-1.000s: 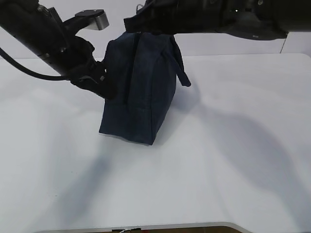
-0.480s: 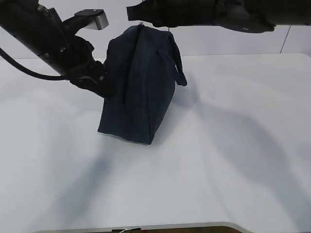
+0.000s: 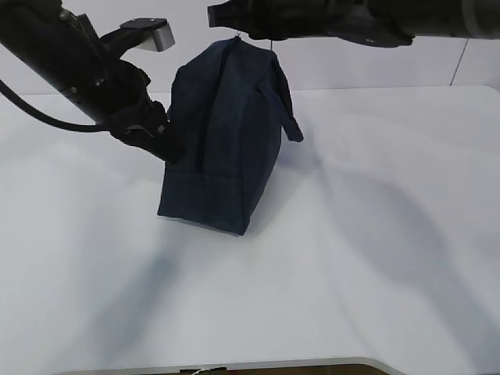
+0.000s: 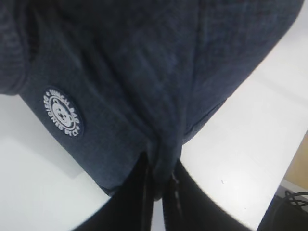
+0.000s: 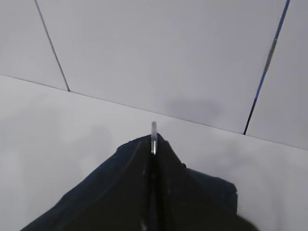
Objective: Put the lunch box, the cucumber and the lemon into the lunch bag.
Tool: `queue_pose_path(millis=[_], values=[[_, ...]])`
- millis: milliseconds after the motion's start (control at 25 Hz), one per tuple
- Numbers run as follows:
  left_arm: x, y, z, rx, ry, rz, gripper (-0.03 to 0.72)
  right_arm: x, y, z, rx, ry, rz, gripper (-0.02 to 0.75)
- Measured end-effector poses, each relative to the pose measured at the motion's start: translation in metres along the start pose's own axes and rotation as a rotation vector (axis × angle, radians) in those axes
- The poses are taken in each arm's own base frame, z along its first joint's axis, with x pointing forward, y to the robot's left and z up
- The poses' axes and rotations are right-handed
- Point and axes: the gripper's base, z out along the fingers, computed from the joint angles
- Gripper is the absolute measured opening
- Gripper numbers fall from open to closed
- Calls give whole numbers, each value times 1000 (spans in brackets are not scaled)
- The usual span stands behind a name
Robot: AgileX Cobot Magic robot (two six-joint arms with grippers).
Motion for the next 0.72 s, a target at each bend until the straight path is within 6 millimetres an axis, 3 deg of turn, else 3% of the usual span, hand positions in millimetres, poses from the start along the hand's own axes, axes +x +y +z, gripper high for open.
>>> queue_pose_path(millis=[400, 720], values=[[0, -7, -15, -7, -2, 29, -4, 4, -6, 15, 59, 22, 28, 5], [2, -9, -16, 12, 25, 31, -4, 10, -15, 24, 80, 32, 82, 5]])
